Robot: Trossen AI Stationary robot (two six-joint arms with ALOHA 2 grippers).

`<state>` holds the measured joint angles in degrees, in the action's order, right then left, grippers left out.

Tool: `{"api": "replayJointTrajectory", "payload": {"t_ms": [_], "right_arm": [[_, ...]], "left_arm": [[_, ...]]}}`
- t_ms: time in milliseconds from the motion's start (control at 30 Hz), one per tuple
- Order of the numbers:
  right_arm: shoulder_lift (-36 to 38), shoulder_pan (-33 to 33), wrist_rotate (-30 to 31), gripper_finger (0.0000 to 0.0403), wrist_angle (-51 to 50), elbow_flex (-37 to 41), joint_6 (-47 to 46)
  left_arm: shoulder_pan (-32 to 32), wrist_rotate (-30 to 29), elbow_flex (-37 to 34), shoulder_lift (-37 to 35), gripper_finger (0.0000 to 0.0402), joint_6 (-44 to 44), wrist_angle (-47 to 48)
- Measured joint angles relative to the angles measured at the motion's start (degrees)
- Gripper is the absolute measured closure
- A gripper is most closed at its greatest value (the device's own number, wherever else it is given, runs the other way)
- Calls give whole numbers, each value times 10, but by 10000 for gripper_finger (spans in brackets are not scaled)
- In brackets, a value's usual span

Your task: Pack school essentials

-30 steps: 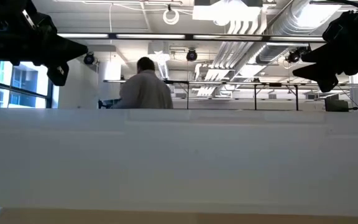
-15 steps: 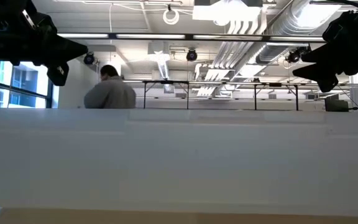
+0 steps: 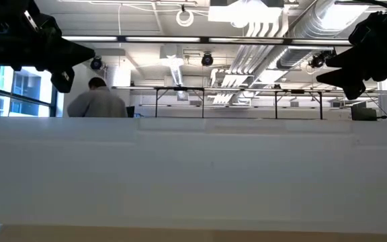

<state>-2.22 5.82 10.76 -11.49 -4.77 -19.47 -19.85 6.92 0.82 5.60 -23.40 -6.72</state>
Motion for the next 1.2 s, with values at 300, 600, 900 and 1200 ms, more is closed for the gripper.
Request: {"api": "replayJointTrajectory", "payload": {"t_ms": [300, 600, 900, 1200], "right_arm": [[0, -1, 0, 197, 3, 0, -20], [0, -2, 34, 197, 41, 0, -249], [0, -2, 79, 197, 59, 0, -380], [0, 0, 37, 197, 127, 0, -442]], "left_arm": [[0, 0, 0, 0, 401, 0, 0], [0, -5, 0, 0, 401, -18, -7], [0, -27, 0, 0, 401, -19, -7], [0, -31, 0, 0, 401, -19, -7]]}}
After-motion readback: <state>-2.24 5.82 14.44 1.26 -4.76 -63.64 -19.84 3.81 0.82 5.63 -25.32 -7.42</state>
